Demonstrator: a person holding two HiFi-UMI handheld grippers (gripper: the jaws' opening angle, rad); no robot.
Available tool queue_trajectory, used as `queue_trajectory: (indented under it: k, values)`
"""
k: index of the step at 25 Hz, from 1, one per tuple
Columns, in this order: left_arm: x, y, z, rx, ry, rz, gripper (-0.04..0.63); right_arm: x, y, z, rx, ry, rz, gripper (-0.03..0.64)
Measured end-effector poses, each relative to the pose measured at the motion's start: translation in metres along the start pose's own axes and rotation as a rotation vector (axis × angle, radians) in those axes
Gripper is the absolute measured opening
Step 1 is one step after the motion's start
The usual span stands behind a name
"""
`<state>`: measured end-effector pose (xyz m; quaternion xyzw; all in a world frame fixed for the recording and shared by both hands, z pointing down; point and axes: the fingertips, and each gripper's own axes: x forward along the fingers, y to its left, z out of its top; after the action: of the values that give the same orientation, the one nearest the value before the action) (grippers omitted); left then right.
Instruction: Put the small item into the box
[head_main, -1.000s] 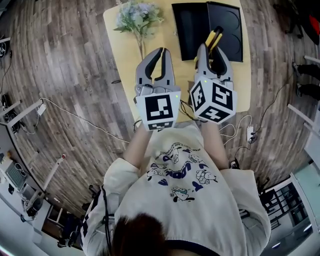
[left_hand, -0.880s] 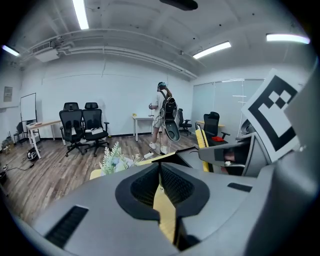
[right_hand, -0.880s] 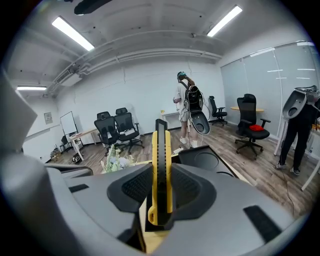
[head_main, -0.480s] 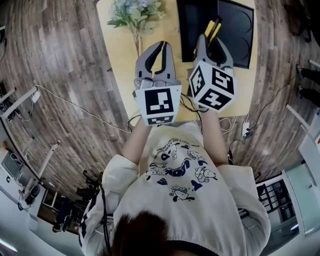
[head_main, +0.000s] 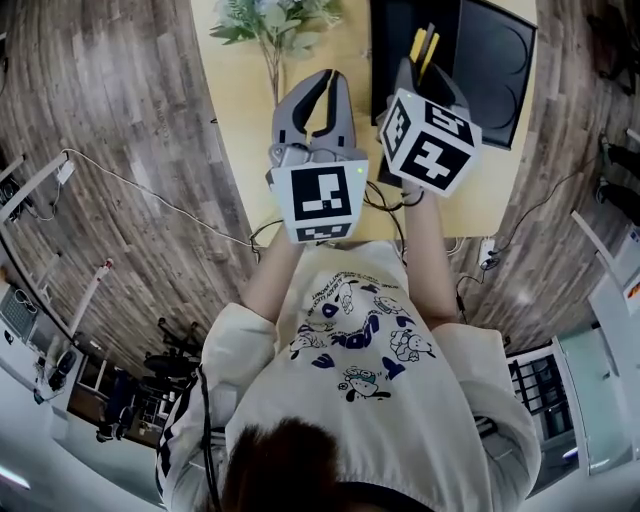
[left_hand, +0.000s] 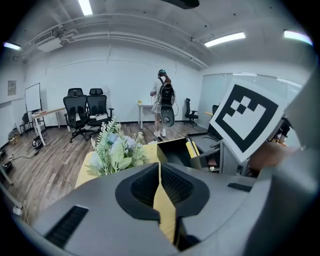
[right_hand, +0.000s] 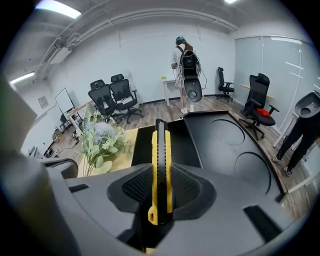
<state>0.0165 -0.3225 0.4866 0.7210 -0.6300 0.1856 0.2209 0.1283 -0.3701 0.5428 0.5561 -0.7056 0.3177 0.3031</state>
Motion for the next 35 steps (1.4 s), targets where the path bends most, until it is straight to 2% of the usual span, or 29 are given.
queue_trajectory:
  k: [9,19,23,26,31,35]
  values:
    - [0.007,0.001,-0.012,-0.024,0.024,0.011,0.023,0.026,-0.003,-0.015,-0.029,0.13,-0.028,0.124]
    - [0.008,0.001,-0.015,-0.023,0.032,0.018,0.023,0.039,-0.008,-0.023,-0.023,0.198,-0.052,0.127]
    - [0.005,0.003,-0.015,-0.033,0.028,0.022,0.023,0.036,-0.003,-0.012,-0.021,0.143,-0.023,0.161]
    - [0.003,0.005,-0.011,-0.045,0.019,0.022,0.023,0.023,0.0,0.003,-0.019,0.075,-0.005,0.161]
    - [-0.009,0.007,0.012,-0.039,-0.033,0.012,0.023,-0.017,0.01,0.035,-0.036,-0.101,0.011,0.079]
    - [-0.024,0.007,0.035,-0.027,-0.093,-0.004,0.023,-0.055,0.022,0.053,-0.048,-0.216,0.033,0.064]
